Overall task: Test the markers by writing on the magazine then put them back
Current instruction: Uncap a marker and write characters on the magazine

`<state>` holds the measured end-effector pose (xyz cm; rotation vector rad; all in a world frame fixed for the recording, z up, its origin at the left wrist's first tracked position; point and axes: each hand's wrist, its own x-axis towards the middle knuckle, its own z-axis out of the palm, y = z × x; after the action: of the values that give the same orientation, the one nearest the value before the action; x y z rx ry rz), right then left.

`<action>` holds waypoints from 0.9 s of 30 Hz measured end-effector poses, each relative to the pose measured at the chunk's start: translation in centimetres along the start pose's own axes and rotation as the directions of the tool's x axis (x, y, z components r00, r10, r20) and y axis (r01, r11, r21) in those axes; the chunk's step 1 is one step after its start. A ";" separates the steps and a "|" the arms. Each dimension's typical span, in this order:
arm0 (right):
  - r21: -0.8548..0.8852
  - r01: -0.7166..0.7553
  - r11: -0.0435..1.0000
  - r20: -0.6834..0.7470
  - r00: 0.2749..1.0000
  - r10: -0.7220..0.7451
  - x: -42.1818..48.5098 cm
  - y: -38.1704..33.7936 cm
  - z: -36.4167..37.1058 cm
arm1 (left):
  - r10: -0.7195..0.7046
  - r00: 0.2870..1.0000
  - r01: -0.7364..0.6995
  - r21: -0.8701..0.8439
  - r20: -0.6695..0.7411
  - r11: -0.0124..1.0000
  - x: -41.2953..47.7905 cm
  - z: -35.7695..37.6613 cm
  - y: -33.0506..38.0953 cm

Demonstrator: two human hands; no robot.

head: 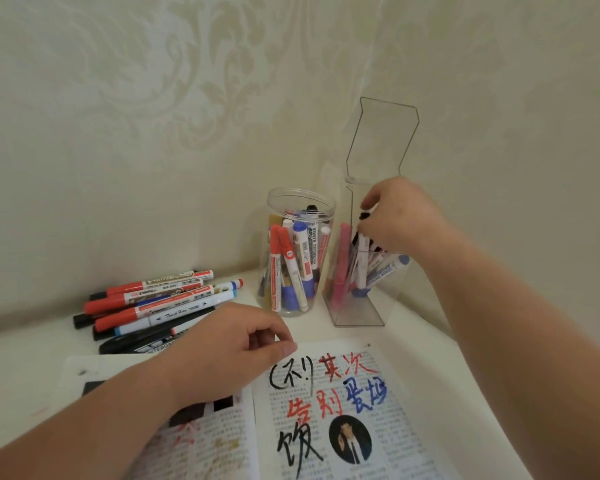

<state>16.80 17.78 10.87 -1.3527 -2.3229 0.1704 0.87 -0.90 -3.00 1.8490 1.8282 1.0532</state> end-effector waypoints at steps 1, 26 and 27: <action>0.037 0.005 0.999 -0.076 0.997 -0.002 -0.2 0.2 -0.3 | 0.008 1.000 -0.008 0.003 -0.012 1.000 0.0 0.0 -0.1; 0.900 0.218 0.378 -0.153 0.969 -0.193 -11.7 2.1 8.8 | 0.054 0.998 -0.055 0.050 0.014 0.997 0.3 1.2 0.6; 0.908 0.216 0.360 -0.157 0.970 -0.186 -11.7 2.1 8.7 | 0.067 0.998 -0.067 0.047 0.002 0.997 0.3 1.2 0.6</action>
<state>19.61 9.92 -1.25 -0.4386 -1.7523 1.1786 2.12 -0.39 -3.27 1.9504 1.8166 1.0410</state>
